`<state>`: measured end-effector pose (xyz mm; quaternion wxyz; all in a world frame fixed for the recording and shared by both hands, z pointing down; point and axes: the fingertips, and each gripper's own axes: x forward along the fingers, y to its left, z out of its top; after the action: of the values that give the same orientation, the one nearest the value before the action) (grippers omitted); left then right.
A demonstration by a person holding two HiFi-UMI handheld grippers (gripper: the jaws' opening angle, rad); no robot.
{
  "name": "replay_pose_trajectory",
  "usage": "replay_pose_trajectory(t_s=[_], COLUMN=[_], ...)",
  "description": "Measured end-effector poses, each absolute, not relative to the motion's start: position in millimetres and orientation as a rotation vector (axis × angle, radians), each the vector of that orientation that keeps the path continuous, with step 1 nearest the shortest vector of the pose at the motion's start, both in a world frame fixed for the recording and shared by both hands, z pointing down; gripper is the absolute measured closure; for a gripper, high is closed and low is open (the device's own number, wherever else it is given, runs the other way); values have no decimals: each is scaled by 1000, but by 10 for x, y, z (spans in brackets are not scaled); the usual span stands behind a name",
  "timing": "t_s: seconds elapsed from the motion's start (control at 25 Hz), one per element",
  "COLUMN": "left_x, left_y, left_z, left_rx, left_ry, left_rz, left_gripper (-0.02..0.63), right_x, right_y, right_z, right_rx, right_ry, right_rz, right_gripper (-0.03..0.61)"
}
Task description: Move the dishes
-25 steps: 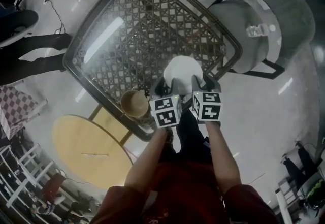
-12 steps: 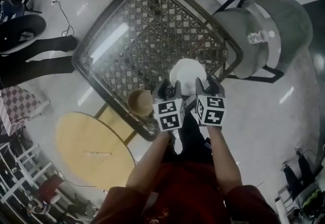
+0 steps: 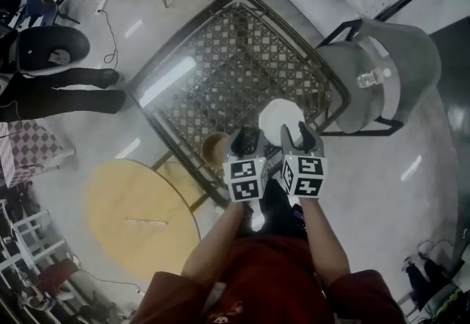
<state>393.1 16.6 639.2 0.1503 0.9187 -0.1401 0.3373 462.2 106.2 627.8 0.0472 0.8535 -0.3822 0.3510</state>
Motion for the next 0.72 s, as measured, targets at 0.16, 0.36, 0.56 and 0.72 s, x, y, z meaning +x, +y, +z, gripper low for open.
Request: replay_pose_trajectory(t_s=[0.16,0.36,0.56,0.72], left_x=[3802,3551,3099,2707], left_y=[20,-258,-544,-794], left_z=[6115,5717,5347,5107], left_rx=[2678,2719,2743,2757], left_ry=[-431,-514,-619,-739], left_rz=[894,775,658,588], left_gripper=[422,423,422,423], right_x=[4487,4303,3961,3717], right_y=[940,728,481,219], right_z=[5972,5474,5060,4816], right_rx=[2619,2643,2648,2604], right_ry=[-1204,-1288,-1387,-1492], right_rz=[986,828,692,589], right_gripper=[410,410,410,410])
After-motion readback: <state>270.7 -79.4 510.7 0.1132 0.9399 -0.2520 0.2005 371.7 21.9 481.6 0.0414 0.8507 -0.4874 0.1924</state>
